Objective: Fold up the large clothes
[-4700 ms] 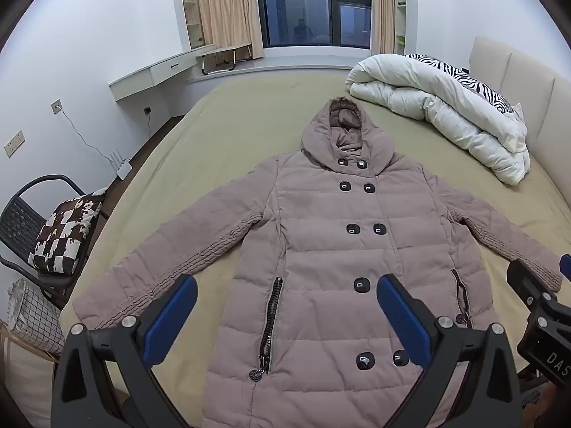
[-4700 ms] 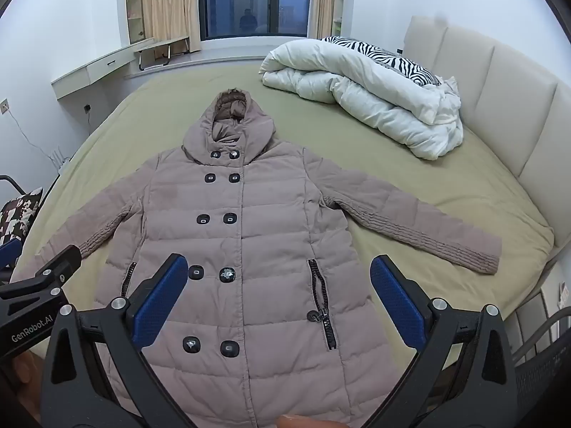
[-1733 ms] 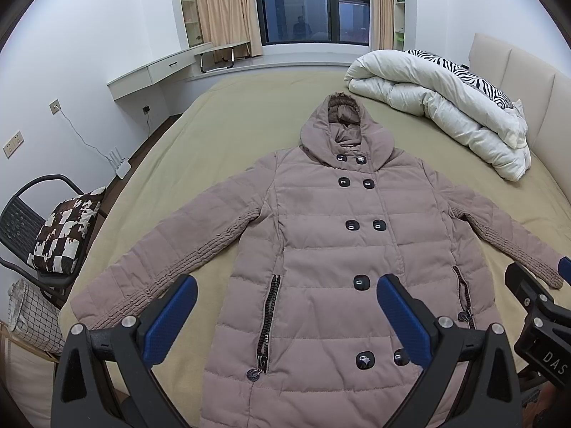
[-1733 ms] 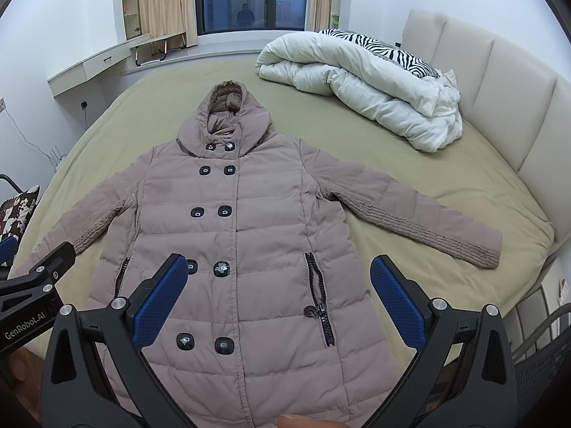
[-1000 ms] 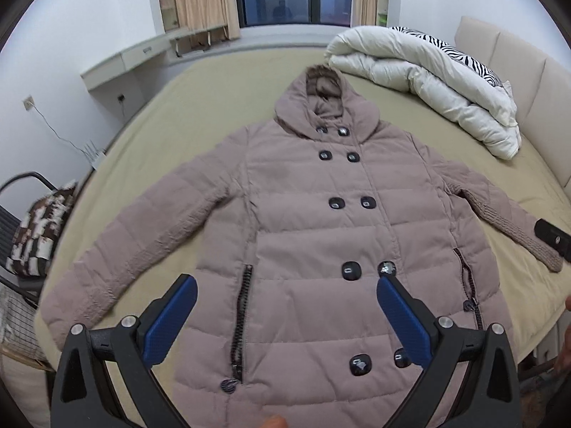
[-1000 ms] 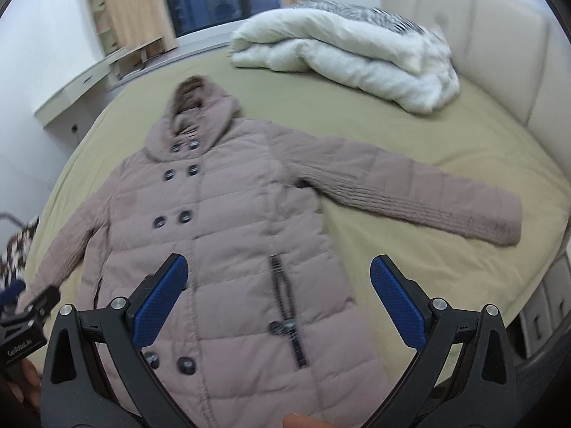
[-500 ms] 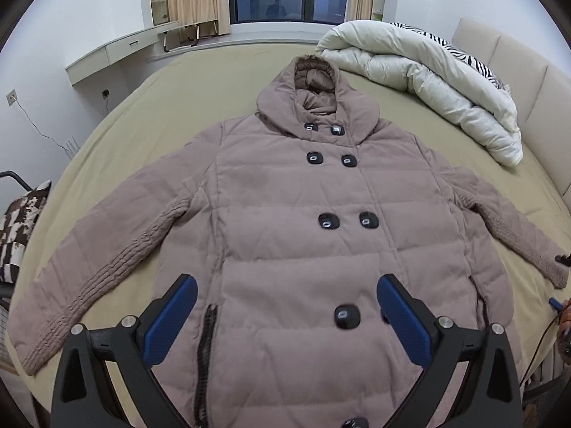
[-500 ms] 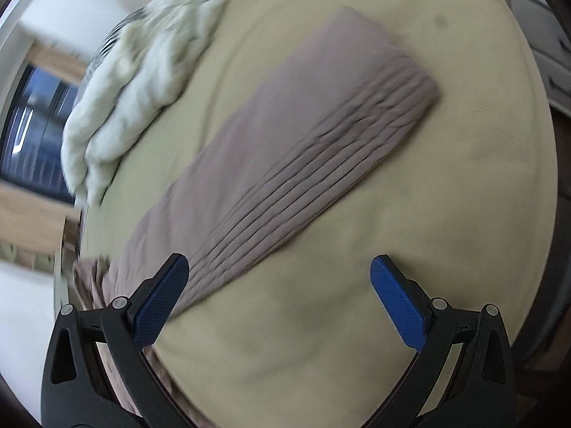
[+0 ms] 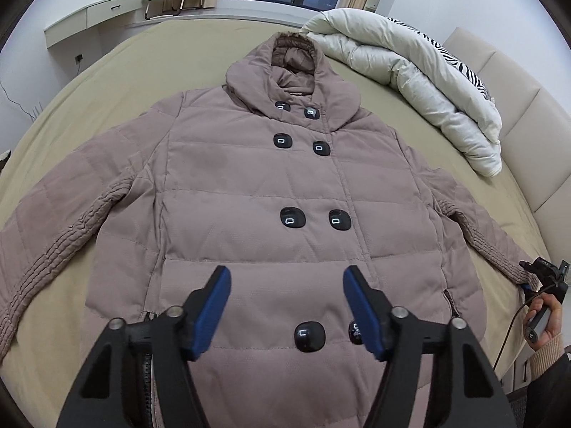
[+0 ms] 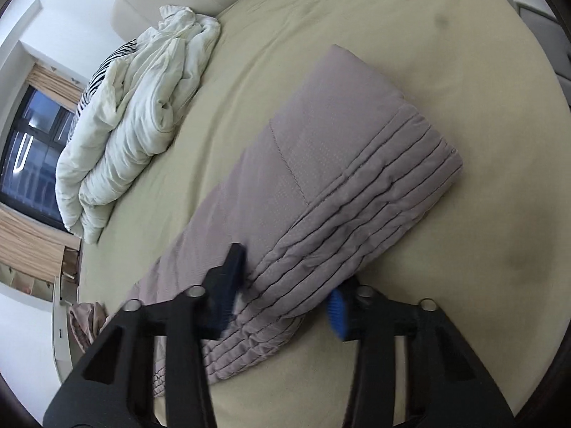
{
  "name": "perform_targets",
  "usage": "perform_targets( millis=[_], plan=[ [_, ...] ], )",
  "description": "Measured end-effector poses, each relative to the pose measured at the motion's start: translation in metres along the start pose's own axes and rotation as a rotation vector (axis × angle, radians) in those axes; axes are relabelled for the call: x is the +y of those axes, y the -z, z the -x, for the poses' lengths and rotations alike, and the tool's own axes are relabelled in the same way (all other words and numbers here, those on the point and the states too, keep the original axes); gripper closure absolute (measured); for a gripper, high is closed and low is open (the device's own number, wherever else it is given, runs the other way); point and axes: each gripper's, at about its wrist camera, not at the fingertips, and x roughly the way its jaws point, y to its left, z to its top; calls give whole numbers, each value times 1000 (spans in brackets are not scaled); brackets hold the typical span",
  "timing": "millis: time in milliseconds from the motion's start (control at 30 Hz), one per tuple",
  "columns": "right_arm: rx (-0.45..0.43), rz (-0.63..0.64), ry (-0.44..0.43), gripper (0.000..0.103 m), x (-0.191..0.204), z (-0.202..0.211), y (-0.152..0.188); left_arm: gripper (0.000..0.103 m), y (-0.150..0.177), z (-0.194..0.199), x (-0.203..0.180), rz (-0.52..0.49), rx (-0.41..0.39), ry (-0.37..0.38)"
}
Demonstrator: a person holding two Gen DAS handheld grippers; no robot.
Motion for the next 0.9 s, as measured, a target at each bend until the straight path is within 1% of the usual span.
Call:
perform_targets(
  millis=[67, 100, 133, 200, 267, 300, 367, 400, 467, 533, 567, 633, 667, 733, 767, 800, 867, 900],
  plan=[
    [-39, 59, -4, 74, 13, 13, 0, 41, -2, 2, 3, 9, -6, 12],
    [-63, 102, -9, 77, 24, 21, 2, 44, -3, 4, 6, 17, -9, 19],
    [-78, 136, -12, 81, 33, 30, 5, 49, -5, 5, 8, 25, -13, 26],
    [-112, 266, -40, 86, 77, 48, 15, 50, -7, 8, 13, 39, -18, 38],
    [-137, 443, -91, 87, 132, 65, 39, 50, -10, 12, 20, 63, -28, 50],
    [-140, 537, -124, 87, 161, 74, 56, 50, -12, 14, 24, 81, -33, 57],
    [-137, 726, -194, 87, 219, 85, 100, 50, -15, 18, 32, 111, -47, 67],
    [-130, 798, -224, 87, 238, 89, 121, 49, -17, 20, 37, 126, -54, 73],
    [-81, 950, -296, 87, 283, 87, 179, 48, -20, 22, 46, 156, -60, 85],
    [-21, 1048, -336, 87, 308, 77, 232, 44, -22, 22, 59, 197, -57, 106],
    [18, 1079, -343, 87, 318, 66, 257, 44, -23, 21, 64, 211, -54, 114],
    [122, 1100, -331, 87, 326, 40, 297, 36, -26, 16, 73, 238, -43, 133],
    [191, 1116, -297, 86, 328, 18, 320, 34, -27, 12, 78, 250, -33, 142],
    [271, 1156, -240, 85, 326, -13, 357, 29, -28, 4, 84, 269, -13, 160],
    [292, 1159, -253, 85, 321, -20, 367, 28, -28, -1, 85, 277, 2, 170],
    [291, 1155, -285, 85, 316, -21, 372, 28, -29, -6, 87, 286, 17, 186],
    [269, 1163, -340, 82, 309, -17, 373, 26, -33, -15, 87, 299, 33, 216],
    [267, 1173, -343, 81, 306, -14, 370, 24, -37, -20, 85, 300, 38, 233]
  ],
)
